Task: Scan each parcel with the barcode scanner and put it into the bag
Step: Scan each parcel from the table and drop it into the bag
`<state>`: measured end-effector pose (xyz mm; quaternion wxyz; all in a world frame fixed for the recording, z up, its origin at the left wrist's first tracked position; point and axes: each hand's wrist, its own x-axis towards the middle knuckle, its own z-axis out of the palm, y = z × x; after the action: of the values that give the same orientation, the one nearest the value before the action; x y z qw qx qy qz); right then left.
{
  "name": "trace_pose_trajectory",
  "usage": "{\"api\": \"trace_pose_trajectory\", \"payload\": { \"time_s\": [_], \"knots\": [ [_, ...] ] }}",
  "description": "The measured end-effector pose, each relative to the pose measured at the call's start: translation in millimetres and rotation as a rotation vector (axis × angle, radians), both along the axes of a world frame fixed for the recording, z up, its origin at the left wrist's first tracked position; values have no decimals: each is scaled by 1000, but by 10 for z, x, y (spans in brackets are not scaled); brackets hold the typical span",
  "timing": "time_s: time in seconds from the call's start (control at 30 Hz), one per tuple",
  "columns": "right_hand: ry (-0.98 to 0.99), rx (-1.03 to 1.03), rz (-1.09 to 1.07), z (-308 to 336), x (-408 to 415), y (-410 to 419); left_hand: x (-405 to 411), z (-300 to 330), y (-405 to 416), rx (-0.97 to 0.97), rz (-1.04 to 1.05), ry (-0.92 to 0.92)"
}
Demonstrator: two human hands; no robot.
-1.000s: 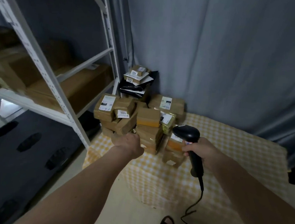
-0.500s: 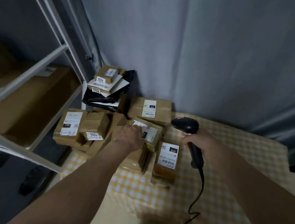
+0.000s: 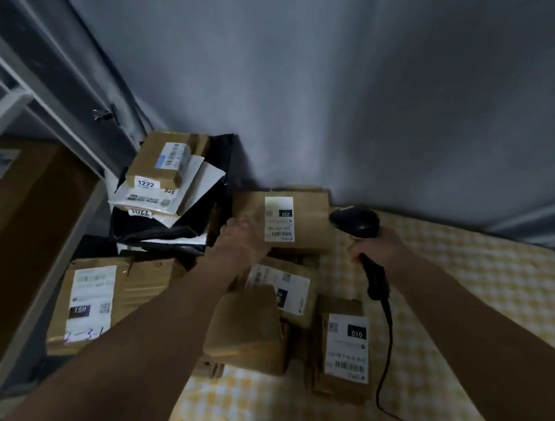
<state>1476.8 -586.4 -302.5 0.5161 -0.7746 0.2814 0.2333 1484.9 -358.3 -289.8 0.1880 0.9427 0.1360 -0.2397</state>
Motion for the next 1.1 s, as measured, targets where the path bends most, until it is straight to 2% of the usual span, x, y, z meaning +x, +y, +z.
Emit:
{"api": "trace_pose_trajectory", "payload": {
  "time_s": [0.13,0.37,0.63,0.83,0.97,1.1],
  "knots": [
    [26,-34,-39,-327,416,94,417,-302,61,-94,-1,21],
    [83,-53,-64,-828,780,205,809,-818,28,-256,191,100],
    [100,40,-20,-1067,838,240,1058,-1398,120,-233,529,131],
    [98,167,34,-995,819,224,1024,-1341,17,-422,586,185],
    [87,115,38,-956,736,210,1030,-1406,-42,-327,660,161],
    [75,80,17,-1027,709,58,1036,-1337,-235,-268,510,144]
  ]
}}
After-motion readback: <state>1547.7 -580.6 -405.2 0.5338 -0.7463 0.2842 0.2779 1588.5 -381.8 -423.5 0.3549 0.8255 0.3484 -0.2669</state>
